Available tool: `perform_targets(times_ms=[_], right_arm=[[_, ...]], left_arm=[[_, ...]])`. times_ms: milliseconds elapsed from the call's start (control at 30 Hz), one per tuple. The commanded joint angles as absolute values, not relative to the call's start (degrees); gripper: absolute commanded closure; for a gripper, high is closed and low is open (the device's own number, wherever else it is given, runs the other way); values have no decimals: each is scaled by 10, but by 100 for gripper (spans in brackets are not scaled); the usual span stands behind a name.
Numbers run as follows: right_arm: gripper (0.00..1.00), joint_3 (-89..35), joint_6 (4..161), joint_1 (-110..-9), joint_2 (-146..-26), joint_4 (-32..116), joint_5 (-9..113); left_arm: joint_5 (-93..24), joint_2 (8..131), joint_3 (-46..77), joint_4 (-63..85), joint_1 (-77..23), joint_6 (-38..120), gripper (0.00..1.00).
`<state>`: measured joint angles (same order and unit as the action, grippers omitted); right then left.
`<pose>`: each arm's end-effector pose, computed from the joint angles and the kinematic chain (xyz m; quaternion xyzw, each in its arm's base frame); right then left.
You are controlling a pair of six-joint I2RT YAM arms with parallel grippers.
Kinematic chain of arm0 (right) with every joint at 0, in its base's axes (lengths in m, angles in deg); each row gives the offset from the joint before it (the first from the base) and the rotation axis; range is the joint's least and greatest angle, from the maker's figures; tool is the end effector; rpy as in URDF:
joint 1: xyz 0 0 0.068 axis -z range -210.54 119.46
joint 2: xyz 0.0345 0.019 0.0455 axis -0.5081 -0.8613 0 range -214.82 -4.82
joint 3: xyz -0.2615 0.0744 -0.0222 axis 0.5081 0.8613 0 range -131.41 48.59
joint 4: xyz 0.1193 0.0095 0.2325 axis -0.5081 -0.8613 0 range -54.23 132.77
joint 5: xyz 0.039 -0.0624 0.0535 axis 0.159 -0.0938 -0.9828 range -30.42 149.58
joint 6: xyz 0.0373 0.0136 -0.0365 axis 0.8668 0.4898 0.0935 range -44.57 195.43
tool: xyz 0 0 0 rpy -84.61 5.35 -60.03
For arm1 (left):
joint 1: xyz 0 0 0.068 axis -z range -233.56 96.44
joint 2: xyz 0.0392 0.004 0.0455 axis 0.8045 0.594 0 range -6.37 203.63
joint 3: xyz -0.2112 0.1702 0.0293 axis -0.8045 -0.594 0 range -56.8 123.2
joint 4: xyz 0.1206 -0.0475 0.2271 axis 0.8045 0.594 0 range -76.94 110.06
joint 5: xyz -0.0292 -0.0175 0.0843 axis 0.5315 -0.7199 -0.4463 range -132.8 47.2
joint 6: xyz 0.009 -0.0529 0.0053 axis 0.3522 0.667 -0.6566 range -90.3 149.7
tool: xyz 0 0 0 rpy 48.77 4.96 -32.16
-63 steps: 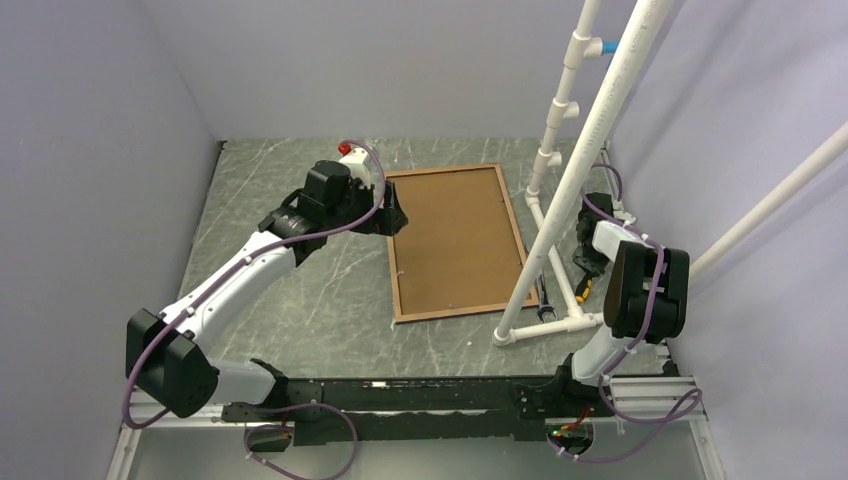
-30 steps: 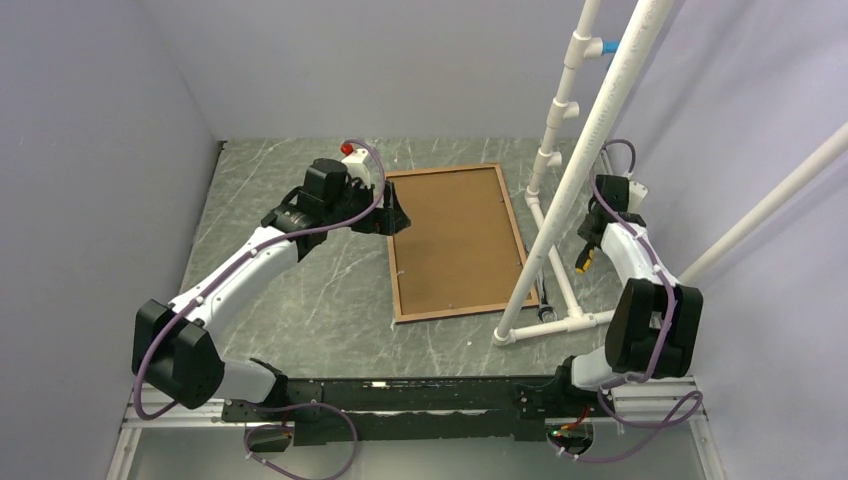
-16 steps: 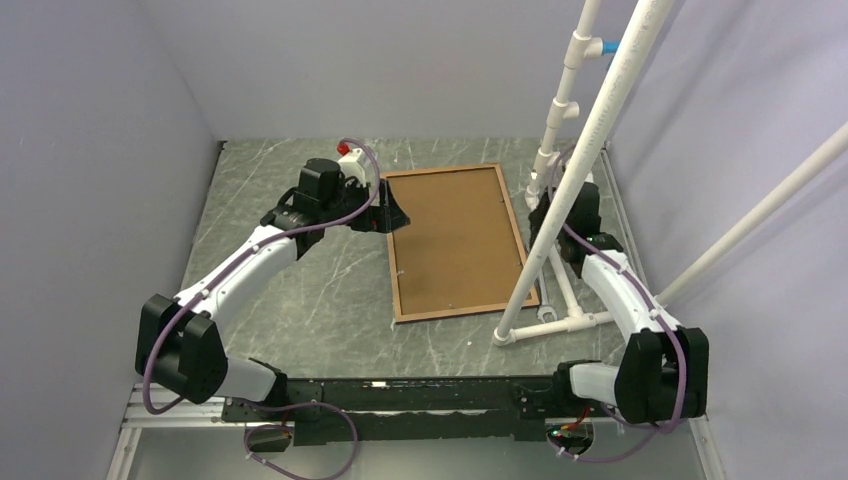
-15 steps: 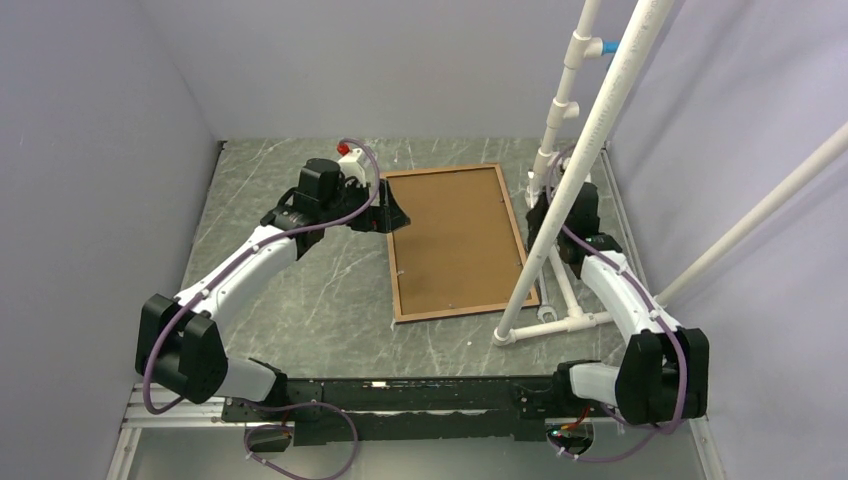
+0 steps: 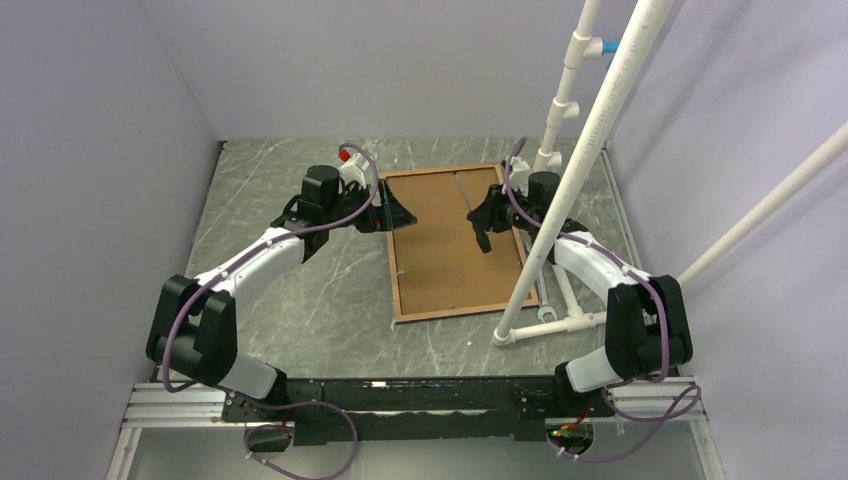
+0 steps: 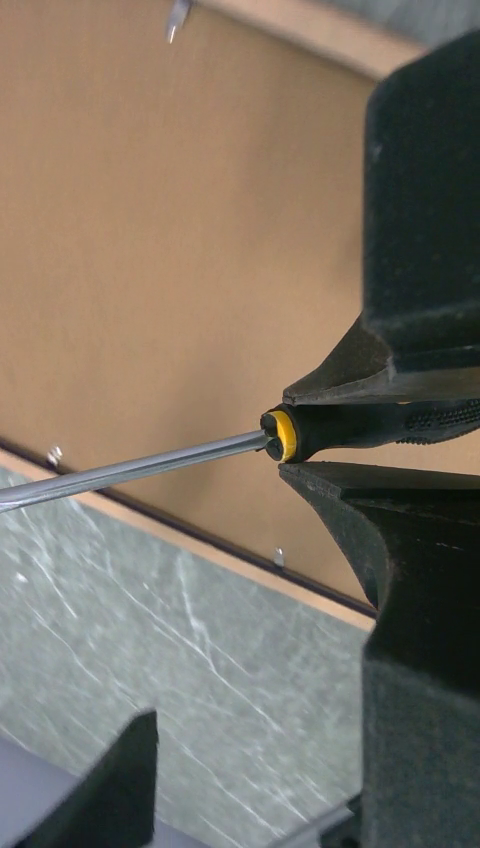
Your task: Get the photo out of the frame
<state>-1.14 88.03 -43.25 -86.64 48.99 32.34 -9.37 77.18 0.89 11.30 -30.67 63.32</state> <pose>0.3057 0.0856 0.2493 -0.1258 0.8235 0.3077 0.4597 0.2980 -0.1471 0.2806 0.0806 0.8148 -0.4592 0.3446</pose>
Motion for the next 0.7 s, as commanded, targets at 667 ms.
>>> perform_targets(times_ms=[667], right_arm=[[100,-75,857,-532,-946,539,182]], left_arm=[[-175,912,18,-122,-262,840,13]])
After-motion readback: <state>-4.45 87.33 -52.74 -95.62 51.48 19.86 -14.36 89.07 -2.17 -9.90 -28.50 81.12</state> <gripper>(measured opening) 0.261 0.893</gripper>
